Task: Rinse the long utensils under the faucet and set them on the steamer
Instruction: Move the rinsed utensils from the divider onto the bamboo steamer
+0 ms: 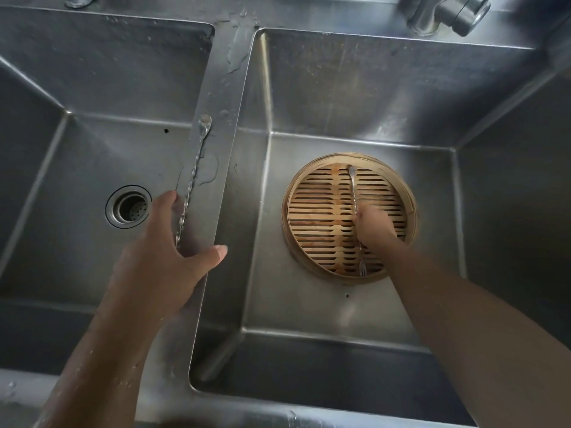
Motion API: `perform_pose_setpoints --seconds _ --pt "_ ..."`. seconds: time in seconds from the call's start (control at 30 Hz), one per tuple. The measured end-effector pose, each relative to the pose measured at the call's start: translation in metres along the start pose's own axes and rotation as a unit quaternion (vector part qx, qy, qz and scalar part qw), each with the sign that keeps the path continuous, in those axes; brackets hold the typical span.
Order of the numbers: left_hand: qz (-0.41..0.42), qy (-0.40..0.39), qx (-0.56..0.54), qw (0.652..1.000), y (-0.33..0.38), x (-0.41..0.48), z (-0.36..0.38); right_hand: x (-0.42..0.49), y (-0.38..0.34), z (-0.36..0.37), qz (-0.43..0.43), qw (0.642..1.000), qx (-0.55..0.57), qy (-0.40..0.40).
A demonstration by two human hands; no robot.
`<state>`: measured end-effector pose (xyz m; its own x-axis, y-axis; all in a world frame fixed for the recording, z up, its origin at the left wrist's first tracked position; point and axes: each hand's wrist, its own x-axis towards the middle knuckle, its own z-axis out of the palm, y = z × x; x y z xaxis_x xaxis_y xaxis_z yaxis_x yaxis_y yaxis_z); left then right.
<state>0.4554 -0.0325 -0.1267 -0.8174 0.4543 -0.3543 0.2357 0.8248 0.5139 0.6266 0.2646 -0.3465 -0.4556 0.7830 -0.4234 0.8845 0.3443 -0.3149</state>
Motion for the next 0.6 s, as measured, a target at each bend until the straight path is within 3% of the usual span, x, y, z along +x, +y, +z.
perform_pose_setpoints --seconds 0.6 --pt "0.006 -0.008 -0.022 1.0 -0.001 0.0012 -0.0017 -0.0004 0.0017 -0.0022 0.011 0.999 0.03 -0.004"
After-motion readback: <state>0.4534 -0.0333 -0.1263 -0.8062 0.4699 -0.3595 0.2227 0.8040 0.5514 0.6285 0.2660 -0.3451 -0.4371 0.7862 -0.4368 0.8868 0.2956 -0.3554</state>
